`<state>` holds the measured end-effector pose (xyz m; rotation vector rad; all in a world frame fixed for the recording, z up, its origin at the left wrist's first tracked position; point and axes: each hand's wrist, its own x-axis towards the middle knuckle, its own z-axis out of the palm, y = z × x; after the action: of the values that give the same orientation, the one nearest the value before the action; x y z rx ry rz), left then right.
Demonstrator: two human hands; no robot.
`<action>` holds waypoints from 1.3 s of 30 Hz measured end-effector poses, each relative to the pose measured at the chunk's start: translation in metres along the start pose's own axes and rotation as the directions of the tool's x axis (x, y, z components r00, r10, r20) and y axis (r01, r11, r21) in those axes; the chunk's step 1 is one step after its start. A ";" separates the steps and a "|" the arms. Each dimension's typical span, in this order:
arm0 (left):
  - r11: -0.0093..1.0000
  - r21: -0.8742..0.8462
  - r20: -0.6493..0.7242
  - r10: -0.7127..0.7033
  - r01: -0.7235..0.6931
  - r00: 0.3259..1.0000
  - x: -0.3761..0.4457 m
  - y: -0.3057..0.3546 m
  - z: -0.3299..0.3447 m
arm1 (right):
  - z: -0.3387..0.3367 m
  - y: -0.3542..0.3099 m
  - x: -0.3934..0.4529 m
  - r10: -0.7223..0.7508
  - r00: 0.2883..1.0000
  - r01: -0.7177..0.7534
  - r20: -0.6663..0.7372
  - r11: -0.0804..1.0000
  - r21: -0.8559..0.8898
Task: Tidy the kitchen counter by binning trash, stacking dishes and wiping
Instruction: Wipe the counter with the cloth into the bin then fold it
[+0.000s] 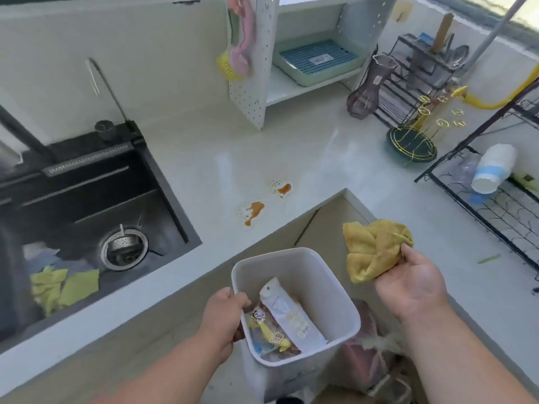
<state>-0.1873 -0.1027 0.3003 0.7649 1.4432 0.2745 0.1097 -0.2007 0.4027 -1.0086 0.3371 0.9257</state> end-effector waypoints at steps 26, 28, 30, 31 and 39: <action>0.954 -0.296 -0.208 -0.121 0.055 0.971 0.078 -0.008 0.029 | 0.197 0.079 0.248 0.222 0.760 0.641 0.610 -0.404 -0.652; 0.951 -0.304 -0.213 -0.124 0.055 0.969 0.077 -0.007 0.027 | 0.194 0.096 0.233 0.271 0.720 0.686 0.639 -0.418 -0.596; 0.946 -0.317 -0.211 -0.134 0.062 0.968 0.077 -0.006 0.028 | 0.188 0.110 0.215 0.357 0.679 0.728 0.641 -0.436 -0.529; 0.942 -0.329 -0.214 -0.138 0.062 0.967 0.077 -0.006 0.027 | 0.181 0.117 0.206 0.401 0.656 0.750 0.639 -0.441 -0.493; 0.935 -0.353 -0.211 -0.127 0.045 0.969 0.079 -0.006 0.028 | 0.125 0.157 0.127 0.686 0.461 0.861 0.564 -0.191 -0.471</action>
<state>-0.1503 -0.0681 0.2326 0.3885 1.5872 0.5484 0.0400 0.0005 0.2978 -1.6938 -2.1226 1.2963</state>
